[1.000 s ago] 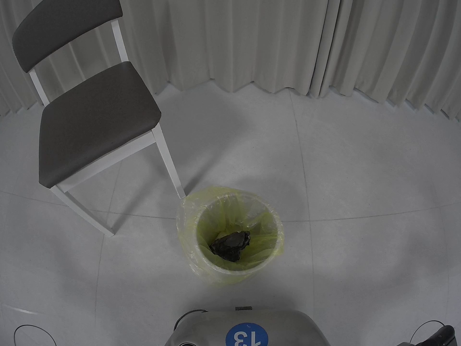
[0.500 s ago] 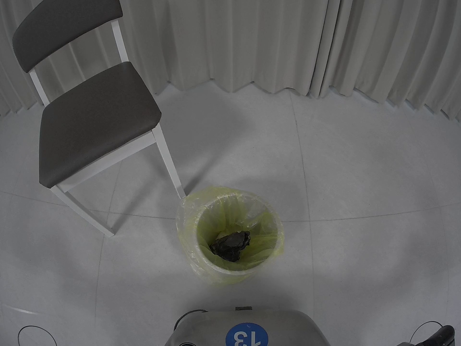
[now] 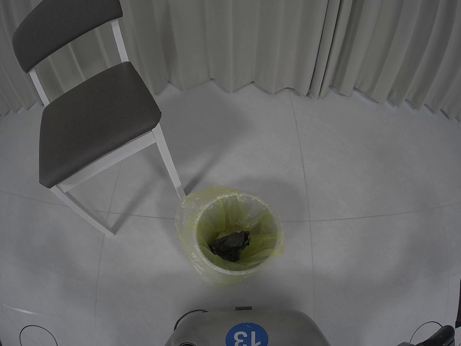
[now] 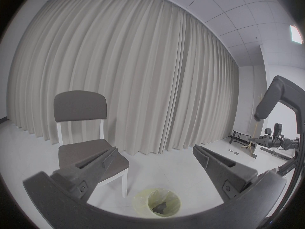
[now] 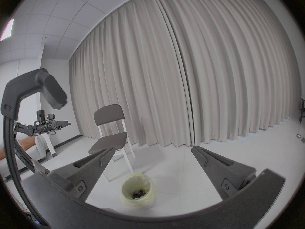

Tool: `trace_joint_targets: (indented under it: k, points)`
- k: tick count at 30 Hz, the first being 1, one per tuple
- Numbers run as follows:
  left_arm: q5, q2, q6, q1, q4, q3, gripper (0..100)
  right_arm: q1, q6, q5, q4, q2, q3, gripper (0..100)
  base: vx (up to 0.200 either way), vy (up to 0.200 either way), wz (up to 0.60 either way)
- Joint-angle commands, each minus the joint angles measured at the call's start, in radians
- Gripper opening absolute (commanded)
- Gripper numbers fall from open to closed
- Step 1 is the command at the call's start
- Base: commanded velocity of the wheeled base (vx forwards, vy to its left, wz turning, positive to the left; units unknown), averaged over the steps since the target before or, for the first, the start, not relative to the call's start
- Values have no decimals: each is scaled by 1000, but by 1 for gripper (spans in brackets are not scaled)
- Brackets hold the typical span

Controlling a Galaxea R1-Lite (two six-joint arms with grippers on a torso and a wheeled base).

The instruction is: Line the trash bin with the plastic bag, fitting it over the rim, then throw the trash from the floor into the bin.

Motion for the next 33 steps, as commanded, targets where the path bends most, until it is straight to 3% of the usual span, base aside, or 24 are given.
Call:
trace_joint_targets:
  k: [1, 2, 5, 7, 11, 15, 18, 23, 26, 29, 33]
  points:
    - [62, -26, 7, 3, -3, 74, 100, 0, 1, -5, -1, -8, 11, 100, 0, 0, 0]
    - [114, -26, 8, 3, -5, 117, 100, 0, 1, -26, -1, -8, 12, 100, 0, 0, 0]
    - [171, -26, 7, 3, -11, 176, 100, 0, -1, -49, -1, -8, 17, 100, 0, 0, 0]
    - [256, -26, -4, 2, -91, 297, 100, 0, -4, -65, -9, -8, 20, 100, 0, 0, 0]
    - [294, -26, 11, 2, -268, 479, 100, 0, -8, -83, -57, -8, 28, 100, 0, 0, 0]
    - [331, -26, 5, 3, -226, 489, 100, 0, -22, -101, -89, -8, 47, 100, 0, 0, 0]
    - [401, -26, 14, 2, -163, 492, 100, 0, -27, -134, -72, -8, 47, 100, 0, 0, 0]
    - [412, -26, 16, 2, -163, 492, 100, 0, -30, -170, -11, -8, 47, 100, 0, 0, 0]
    - [415, -26, 17, 2, -163, 492, 100, 0, -60, -239, 78, -8, 47, 100, 0, 0, 0]
    - [421, -26, 16, 3, -163, 492, 100, 0, -106, -362, 189, -8, 47, 100, 0, 0, 0]
    - [453, -26, 16, 3, -163, 492, 100, 0, -134, -445, 264, -8, 47, 100, 0, 0, 0]
